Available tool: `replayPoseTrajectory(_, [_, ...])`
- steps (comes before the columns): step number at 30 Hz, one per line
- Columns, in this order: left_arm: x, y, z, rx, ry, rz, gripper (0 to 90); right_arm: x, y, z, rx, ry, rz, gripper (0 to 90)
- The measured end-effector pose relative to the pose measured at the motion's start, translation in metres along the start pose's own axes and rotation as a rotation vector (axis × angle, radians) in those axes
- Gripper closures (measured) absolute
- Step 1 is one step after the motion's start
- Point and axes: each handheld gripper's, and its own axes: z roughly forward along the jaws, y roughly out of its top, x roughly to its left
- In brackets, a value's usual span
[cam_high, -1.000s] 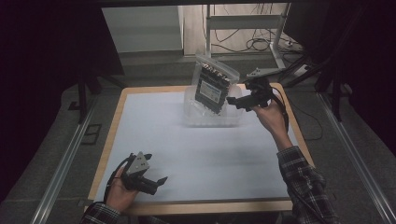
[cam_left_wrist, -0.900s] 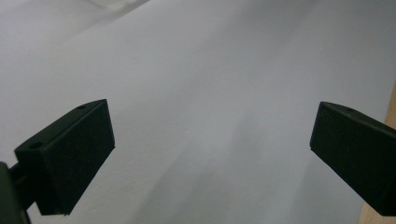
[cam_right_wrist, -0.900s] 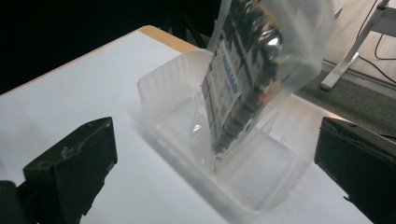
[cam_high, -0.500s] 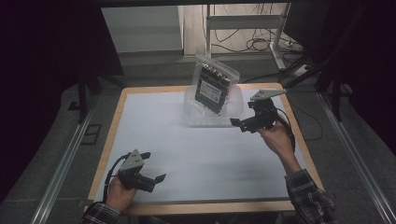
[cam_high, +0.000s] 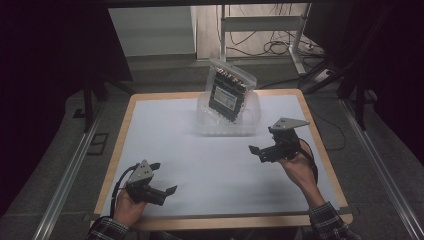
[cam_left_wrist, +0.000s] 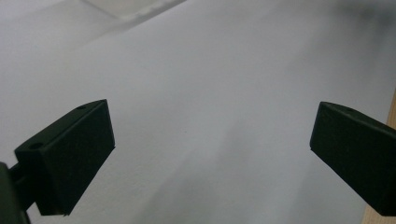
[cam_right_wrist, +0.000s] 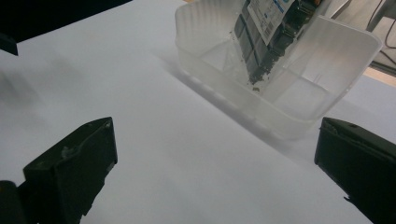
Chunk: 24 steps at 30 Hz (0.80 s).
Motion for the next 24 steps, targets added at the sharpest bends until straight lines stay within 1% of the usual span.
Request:
replayPoseTrajectory(2, [0.000,0.000,0.000,0.002,0.001,0.001,0.0,0.003,-0.007,-0.001,-0.023,-0.010,0.004,0.0])
replayPoseTrajectory(6, [-0.001,0.000,0.000,0.007,0.004,0.005,0.0,0.009,-0.023,-0.002,-0.043,-0.014,0.011,0.0])
replayPoseTrajectory(9, [-0.001,0.000,0.001,0.013,0.007,0.005,0.0,0.011,-0.037,-0.002,-0.045,0.007,0.024,0.0])
replayPoseTrajectory(15, [-0.001,0.000,0.002,0.029,0.016,0.007,0.0,0.015,-0.058,-0.002,-0.009,0.017,0.011,0.0])
replayPoseTrajectory(18, [0.000,-0.001,0.003,0.048,0.028,0.003,0.0,0.014,-0.070,0.003,0.045,0.031,0.021,0.0])
replayPoseTrajectory(21, [0.001,-0.001,0.003,0.053,0.034,0.000,0.0,0.012,-0.075,0.007,0.080,0.024,0.003,0.0])
replayPoseTrajectory(24, [0.001,-0.001,0.004,0.053,0.034,-0.001,0.0,0.012,-0.076,0.009,0.079,0.034,0.000,0.0])
